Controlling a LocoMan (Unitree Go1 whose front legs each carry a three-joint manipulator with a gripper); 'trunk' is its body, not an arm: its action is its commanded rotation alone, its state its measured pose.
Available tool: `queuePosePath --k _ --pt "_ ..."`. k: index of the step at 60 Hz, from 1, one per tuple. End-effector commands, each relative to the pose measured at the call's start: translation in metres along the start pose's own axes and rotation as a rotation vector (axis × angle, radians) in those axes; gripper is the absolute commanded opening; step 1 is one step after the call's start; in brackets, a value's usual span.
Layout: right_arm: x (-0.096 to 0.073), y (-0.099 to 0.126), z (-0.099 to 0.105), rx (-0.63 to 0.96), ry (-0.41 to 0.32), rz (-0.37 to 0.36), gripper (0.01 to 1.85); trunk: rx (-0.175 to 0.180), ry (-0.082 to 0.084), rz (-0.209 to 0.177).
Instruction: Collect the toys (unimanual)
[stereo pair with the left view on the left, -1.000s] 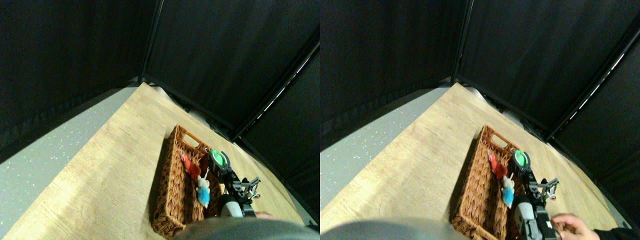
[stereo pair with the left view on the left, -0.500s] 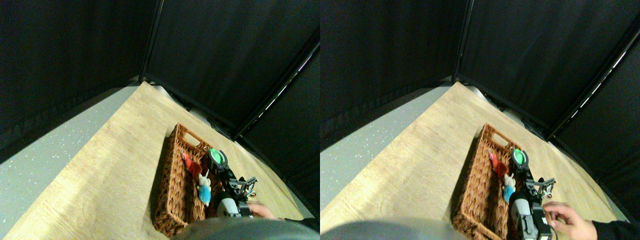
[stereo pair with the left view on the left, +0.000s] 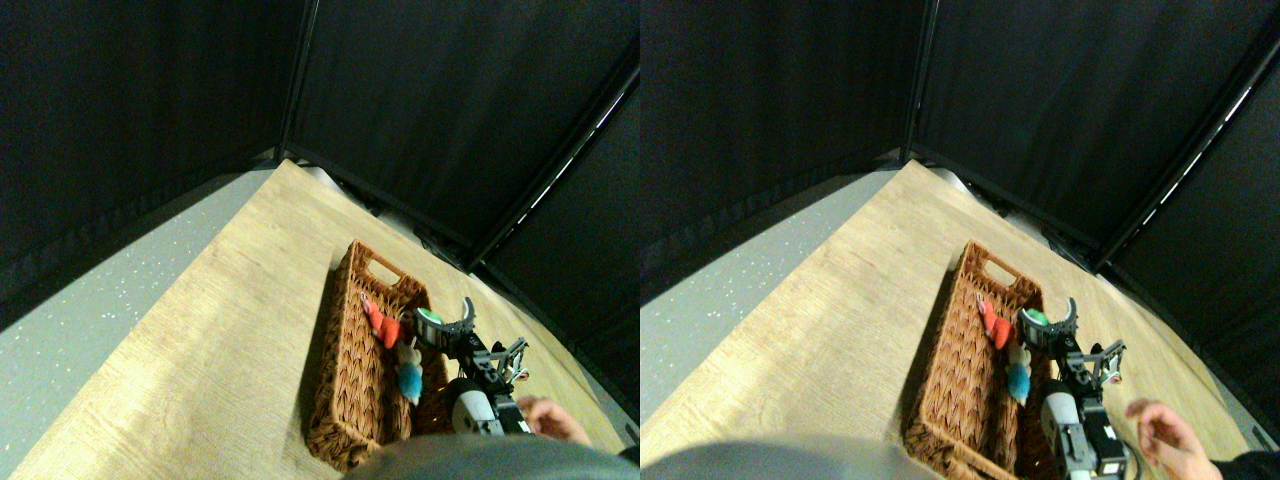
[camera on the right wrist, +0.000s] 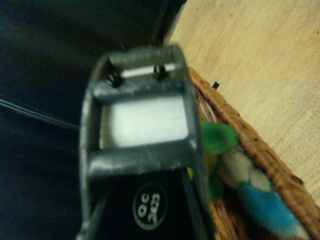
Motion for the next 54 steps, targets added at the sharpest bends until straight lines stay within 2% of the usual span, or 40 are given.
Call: queuePosePath --k 1,8,15,18,19,22,23,28,29,31,35,36,37,45,52,54 --pt "0.000 0.005 0.004 -0.010 -0.028 0.038 1.47 0.007 0.017 0.010" --pt "0.002 0.001 0.008 -0.013 -0.060 0.052 1.43 0.016 0.019 0.002" --pt "0.004 -0.001 0.019 -0.058 -0.103 0.085 1.23 0.025 0.020 -0.010" --pt "0.004 -0.001 0.019 -0.058 -0.103 0.085 1.23 0.028 0.021 -0.012" --pt "0.005 -0.003 0.028 -0.050 -0.129 0.087 1.09 0.035 0.023 -0.020" --pt "0.004 -0.005 0.038 -0.097 -0.209 0.070 1.05 0.042 0.024 -0.026" --pt "0.003 -0.005 0.041 -0.042 -0.222 0.061 1.02 0.042 0.025 -0.028" --pt "0.004 -0.009 0.054 -0.053 -0.231 0.074 0.94 0.053 0.028 -0.042" --pt "0.005 -0.012 0.063 -0.078 -0.249 0.086 0.85 0.058 0.029 -0.047" --pt "0.005 -0.013 0.068 -0.078 -0.248 0.097 0.83 0.062 0.030 -0.052" --pt "0.004 -0.019 0.084 -0.098 -0.294 0.120 0.74 0.073 0.032 -0.062" --pt "0.004 -0.019 0.084 -0.098 -0.294 0.120 0.74 0.073 0.032 -0.062" --pt "0.002 -0.021 0.090 -0.089 -0.331 0.138 0.75 0.078 0.033 -0.069" --pt "-0.002 -0.029 0.105 -0.114 -0.390 0.205 0.73 0.096 0.036 -0.085" --pt "-0.009 -0.038 0.112 -0.043 -0.455 0.179 0.70 0.109 0.039 -0.095" --pt "-0.011 -0.042 0.114 -0.036 -0.445 0.185 0.67 0.114 0.041 -0.099"
